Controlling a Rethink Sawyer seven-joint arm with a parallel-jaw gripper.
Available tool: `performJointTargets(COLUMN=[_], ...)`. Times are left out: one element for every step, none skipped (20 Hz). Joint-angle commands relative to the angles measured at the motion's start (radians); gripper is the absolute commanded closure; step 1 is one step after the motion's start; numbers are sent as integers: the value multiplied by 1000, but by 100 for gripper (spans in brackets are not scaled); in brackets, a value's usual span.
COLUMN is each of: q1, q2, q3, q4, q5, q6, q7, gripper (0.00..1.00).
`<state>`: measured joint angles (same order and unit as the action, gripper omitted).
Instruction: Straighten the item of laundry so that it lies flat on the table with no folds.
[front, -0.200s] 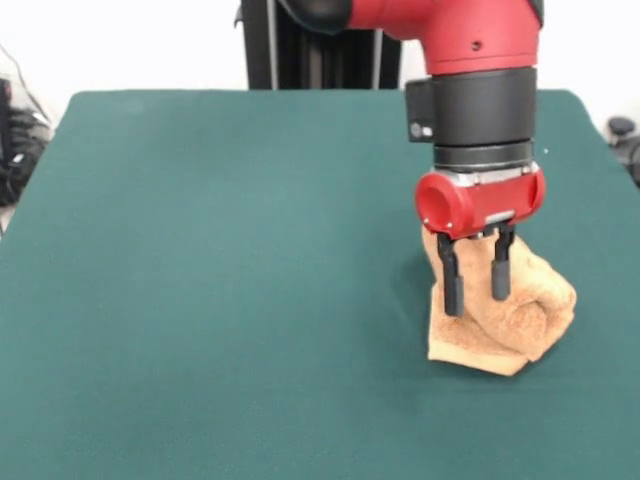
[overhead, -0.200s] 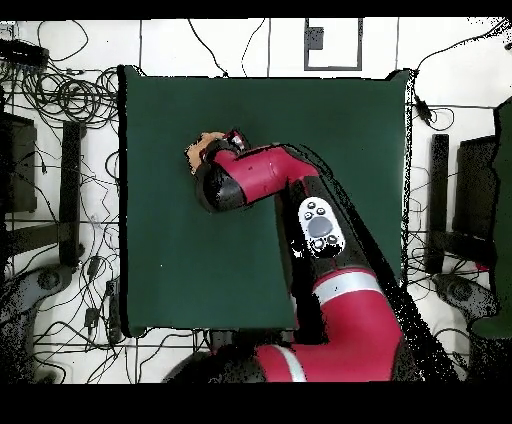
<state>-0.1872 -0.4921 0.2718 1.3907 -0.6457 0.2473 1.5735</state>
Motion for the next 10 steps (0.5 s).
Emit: performJointTargets(q1=[100,110,100,90,80,70,66,62,58,55], q2=[-1,-1,-9,-18,-27,-35,-43,-50,-57,-65], q3=[-145,-159,-150,-141,-131,-122,-120,-118,-116,-115], q4=[5,2,4,6,8,10,15,21,27,32], q5=[-17,-13,-5,4,12,21,25,29,33,37], q6=[5,-1,-2,-4,-5,-7,-6,-6,-6,-2], q7=[201,205,193,181,170,158,156,153,151,150], gripper=[0,0,0,0,0,0,0,0,0,0])
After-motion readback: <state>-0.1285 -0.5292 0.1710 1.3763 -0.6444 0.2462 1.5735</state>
